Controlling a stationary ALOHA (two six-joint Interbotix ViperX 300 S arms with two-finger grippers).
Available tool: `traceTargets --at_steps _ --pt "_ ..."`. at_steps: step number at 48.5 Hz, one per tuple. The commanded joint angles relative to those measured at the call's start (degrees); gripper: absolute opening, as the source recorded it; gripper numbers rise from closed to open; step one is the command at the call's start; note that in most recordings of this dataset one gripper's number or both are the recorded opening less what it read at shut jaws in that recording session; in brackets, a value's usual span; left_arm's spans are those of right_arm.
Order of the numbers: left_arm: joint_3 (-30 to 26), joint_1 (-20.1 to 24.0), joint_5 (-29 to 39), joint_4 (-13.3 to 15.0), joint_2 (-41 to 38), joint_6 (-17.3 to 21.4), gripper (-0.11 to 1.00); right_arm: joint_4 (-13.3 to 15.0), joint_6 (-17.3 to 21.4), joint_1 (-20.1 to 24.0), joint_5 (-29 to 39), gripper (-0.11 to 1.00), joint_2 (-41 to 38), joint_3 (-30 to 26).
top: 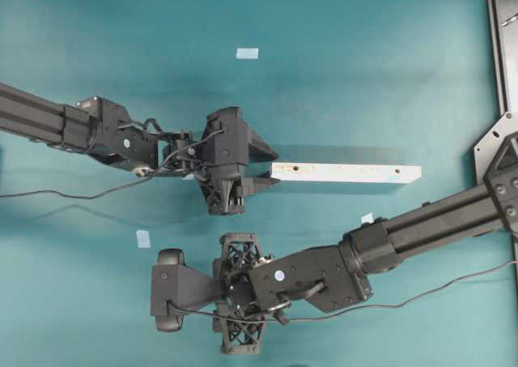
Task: Move the wooden board into place and insert the rod into its hole.
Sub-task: 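Move the right gripper over the wooden dowel and grasp it, then lift the dowel with the right gripper and carry it to the board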
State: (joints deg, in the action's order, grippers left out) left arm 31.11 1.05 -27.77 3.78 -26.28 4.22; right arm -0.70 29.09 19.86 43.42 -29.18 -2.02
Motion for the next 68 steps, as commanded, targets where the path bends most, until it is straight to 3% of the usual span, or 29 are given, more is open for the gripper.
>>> traceTargets --at_steps 1,42,48,56,68 --pt "-0.1 -0.1 0.3 -0.2 0.5 0.3 0.56 0.3 0.1 0.2 -0.1 0.50 1.3 -0.6" --pt "-0.4 -0.9 0.3 -0.2 0.5 0.3 0.56 0.7 0.1 0.2 -2.1 0.48 1.3 1.8" --pt "-0.3 -0.9 0.3 -0.2 0.5 0.3 0.56 0.8 0.1 0.1 -2.3 0.40 1.3 1.8" --pt "-0.1 -0.9 0.3 -0.2 0.5 0.3 0.56 0.8 -0.1 0.2 -1.8 0.12 1.3 1.9" --pt "0.0 -0.9 0.3 -0.2 0.5 0.3 0.56 0.8 -0.3 0.3 -1.1 0.10 1.9 1.8"
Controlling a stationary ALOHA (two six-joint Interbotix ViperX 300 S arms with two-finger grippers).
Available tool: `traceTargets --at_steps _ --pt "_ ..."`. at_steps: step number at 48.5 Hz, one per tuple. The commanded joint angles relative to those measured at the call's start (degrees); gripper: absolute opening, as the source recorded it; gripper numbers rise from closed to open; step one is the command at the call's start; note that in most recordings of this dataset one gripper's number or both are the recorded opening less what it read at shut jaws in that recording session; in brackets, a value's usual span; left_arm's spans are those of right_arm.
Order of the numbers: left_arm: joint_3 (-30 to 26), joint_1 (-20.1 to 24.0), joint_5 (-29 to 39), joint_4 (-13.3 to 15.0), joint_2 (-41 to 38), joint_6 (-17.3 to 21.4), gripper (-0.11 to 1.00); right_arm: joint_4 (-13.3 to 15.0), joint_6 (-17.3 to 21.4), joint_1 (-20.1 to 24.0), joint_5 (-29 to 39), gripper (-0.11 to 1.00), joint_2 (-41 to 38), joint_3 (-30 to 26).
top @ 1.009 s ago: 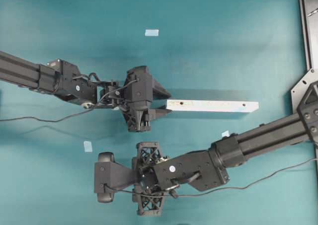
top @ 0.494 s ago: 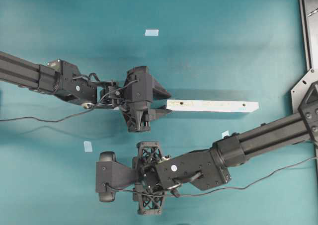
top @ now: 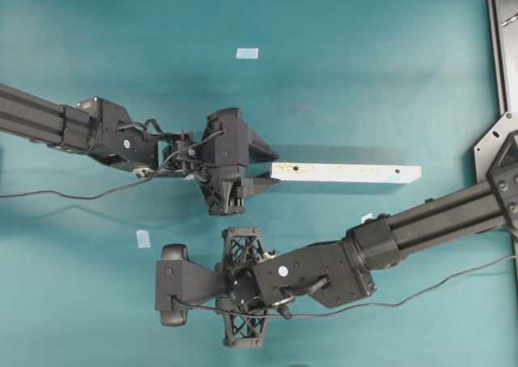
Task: Move the wooden board into place and insert the rod into its hole.
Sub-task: 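Lift the dowel with the right gripper and carry it to the board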
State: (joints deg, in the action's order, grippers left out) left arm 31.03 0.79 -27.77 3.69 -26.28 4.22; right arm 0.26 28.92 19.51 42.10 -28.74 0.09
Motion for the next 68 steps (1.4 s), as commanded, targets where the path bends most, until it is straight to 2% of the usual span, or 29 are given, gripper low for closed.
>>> traceTargets --at_steps 1,9,13,17,25,29,44,55,68 --pt "0.1 -0.6 0.3 -0.1 0.4 0.3 0.56 -0.1 -0.1 0.6 0.0 0.10 1.7 -0.3" --pt "0.1 -0.6 0.3 -0.1 0.5 0.3 0.56 1.7 -0.1 0.6 -0.3 0.10 4.2 -0.3" --pt "0.1 -0.6 0.3 -0.1 0.5 0.3 0.56 3.8 -0.4 0.5 -0.8 0.10 6.2 -0.3" --pt "0.1 -0.6 0.3 -0.1 0.5 0.3 0.56 7.0 -0.2 0.5 -1.7 0.10 8.5 0.3" --pt "0.0 -0.6 0.3 -0.1 0.7 0.3 0.56 10.2 0.1 0.4 -4.6 0.10 13.4 3.2" --pt "-0.2 -0.6 0.3 -0.1 0.8 0.3 0.56 11.0 0.0 -0.2 -6.9 0.10 16.5 5.9" --pt "-0.8 -0.6 0.3 -0.1 0.9 0.3 0.56 14.7 0.0 -2.6 -22.9 0.10 29.3 20.3" --pt "-1.4 -0.6 0.3 -0.1 0.9 0.3 0.56 15.0 -0.1 -5.4 -29.5 0.10 36.9 30.1" --pt "-1.6 -0.6 0.5 -0.1 0.9 0.2 0.56 15.0 -0.4 -10.7 -39.9 0.10 44.4 39.9"
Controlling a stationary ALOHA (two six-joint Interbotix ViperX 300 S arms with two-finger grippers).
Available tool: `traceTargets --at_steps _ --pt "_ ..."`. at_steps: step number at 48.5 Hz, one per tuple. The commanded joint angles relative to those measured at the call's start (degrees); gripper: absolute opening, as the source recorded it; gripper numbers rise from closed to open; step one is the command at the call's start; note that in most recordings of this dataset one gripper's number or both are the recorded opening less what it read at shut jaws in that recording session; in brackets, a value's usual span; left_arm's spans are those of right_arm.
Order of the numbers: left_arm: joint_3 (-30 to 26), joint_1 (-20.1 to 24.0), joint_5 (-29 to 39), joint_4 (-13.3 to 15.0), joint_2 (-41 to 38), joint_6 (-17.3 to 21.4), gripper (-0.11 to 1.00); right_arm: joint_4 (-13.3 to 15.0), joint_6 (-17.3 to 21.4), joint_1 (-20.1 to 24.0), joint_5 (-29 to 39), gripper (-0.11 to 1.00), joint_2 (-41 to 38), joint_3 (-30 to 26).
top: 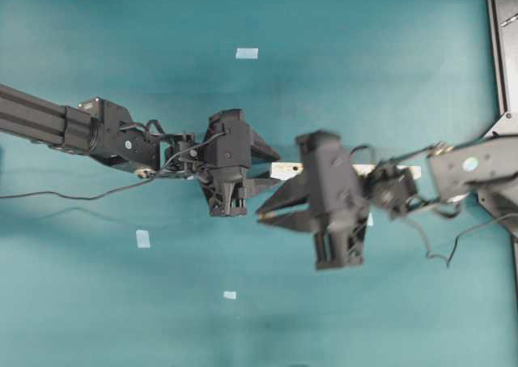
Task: Move the wooden board into place and insert the rod into its hole.
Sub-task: 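Lift the dowel with the right gripper and carry it to the board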
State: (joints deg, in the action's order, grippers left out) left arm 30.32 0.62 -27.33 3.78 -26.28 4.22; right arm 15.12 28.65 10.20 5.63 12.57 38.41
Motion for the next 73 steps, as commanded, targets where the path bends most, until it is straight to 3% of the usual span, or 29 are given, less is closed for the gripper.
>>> traceTargets --at_steps 1,26,37,61,73 --pt "-0.9 -0.4 0.1 -0.2 0.9 0.2 0.56 0.2 -0.2 -1.8 -4.2 0.10 3.4 2.3" --pt "-0.9 -0.4 0.4 0.0 1.1 -0.1 0.55 0.2 -4.7 -10.3 -22.5 0.10 6.1 14.7" --pt "-0.9 -0.4 1.6 0.0 1.1 -0.1 0.38 0.2 -6.7 -14.1 -32.1 0.10 4.6 19.2" --pt "-0.9 -0.4 2.7 0.0 1.1 -0.3 0.35 -0.3 -8.3 -15.5 -46.4 0.10 -3.9 21.9" --pt "-0.9 -0.4 3.3 0.0 1.2 -0.4 0.33 -1.8 -11.1 -15.8 -48.8 0.10 -8.8 22.5"
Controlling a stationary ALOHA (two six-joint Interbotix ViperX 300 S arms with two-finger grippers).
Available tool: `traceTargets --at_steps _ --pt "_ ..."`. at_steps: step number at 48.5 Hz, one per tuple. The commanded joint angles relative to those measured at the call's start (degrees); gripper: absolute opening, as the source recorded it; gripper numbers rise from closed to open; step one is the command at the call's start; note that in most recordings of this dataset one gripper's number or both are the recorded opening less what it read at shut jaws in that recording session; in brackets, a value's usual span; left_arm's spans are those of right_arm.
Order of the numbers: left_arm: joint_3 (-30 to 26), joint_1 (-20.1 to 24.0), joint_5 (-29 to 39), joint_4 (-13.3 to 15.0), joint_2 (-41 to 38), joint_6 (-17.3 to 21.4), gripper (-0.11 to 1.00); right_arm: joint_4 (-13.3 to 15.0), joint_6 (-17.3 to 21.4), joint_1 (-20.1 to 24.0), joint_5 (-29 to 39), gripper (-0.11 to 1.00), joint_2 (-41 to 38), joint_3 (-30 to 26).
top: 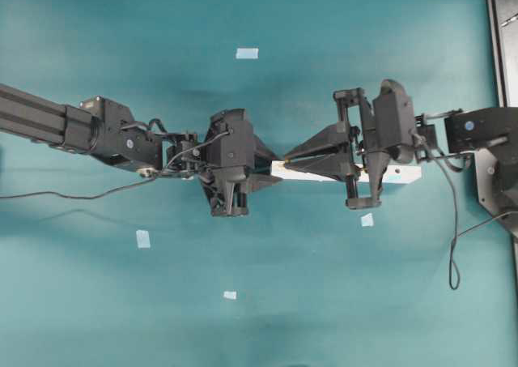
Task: Move the wooden board into place and insert the rod into its hole.
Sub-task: 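Lift the dowel with the right gripper and carry it to the board, then lower the dowel into the board's end hole with the right gripper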
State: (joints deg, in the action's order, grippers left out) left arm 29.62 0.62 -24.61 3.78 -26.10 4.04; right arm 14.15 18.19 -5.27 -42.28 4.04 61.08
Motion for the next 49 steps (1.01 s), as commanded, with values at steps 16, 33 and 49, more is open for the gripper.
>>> traceTargets --at_steps 16,33,49 --pt "-0.3 -0.4 0.6 0.1 0.8 -0.2 0.33 -2.8 -2.9 -0.4 -1.0 0.10 -1.8 0.9" --pt "-0.5 -0.4 0.6 0.1 0.7 -0.2 0.33 -2.8 -2.9 -0.4 -1.2 0.10 -2.8 1.1" --pt "-0.5 -0.4 0.6 0.1 0.6 -0.2 0.33 -2.8 -2.9 -0.4 -2.4 0.10 -5.0 0.2"
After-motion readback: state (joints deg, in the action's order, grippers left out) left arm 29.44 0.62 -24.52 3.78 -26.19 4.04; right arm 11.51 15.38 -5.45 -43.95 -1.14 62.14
